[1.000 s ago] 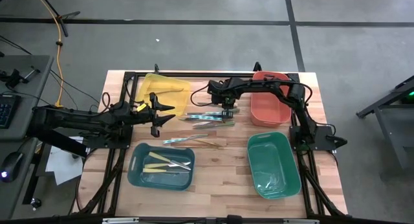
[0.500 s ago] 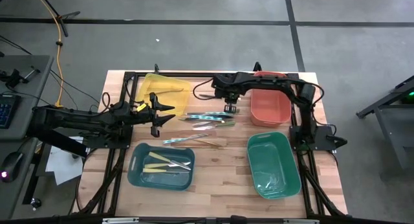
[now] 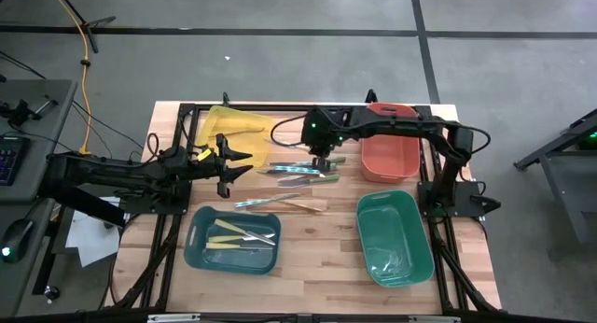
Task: Sort silverware by color (type)
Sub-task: Put the yellow knife into the blue bin
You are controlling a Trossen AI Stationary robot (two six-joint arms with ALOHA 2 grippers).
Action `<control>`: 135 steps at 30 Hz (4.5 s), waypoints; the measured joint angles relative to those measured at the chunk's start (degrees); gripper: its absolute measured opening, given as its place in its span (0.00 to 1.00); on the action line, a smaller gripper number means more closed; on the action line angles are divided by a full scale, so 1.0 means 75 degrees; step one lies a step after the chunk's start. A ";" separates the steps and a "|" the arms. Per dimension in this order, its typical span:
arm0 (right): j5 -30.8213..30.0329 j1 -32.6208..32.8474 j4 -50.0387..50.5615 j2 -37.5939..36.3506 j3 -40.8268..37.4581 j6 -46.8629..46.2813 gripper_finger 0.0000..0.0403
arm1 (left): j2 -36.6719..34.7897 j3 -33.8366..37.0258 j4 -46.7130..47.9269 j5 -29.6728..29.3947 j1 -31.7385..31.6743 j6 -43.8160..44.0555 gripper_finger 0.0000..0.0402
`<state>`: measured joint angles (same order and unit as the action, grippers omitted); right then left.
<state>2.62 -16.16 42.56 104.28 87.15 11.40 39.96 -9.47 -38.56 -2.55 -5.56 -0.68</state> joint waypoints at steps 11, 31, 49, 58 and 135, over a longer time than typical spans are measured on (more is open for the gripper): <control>0.0049 0.0637 -0.3077 -0.1563 -0.3565 -0.1203 0.09 | -0.0002 0.0000 -0.0031 0.0320 0.0000 0.0067 0.36; -0.0395 0.1710 -1.1666 -0.2525 -0.6577 -0.0866 0.09 | 0.0024 0.0000 -0.0217 0.0254 0.0000 -0.0009 0.36; -0.0385 0.1690 -1.1540 -0.2519 -0.6577 -0.0881 0.09 | 0.0024 0.0000 -0.0218 0.0252 -0.0003 0.0065 0.36; -0.0373 0.1696 -1.1718 -0.2443 -0.6577 -0.1084 0.09 | 0.0205 0.0000 -0.0443 0.0252 -0.0003 0.0065 0.36; 0.0195 0.1672 -1.2552 -0.0549 -0.5528 -0.1661 0.00 | 0.5069 -0.2066 -0.1549 0.1029 0.0149 0.0062 0.36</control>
<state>4.08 -3.62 -51.57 100.16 45.69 -1.06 77.97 -24.97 -50.17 5.17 -4.45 -0.21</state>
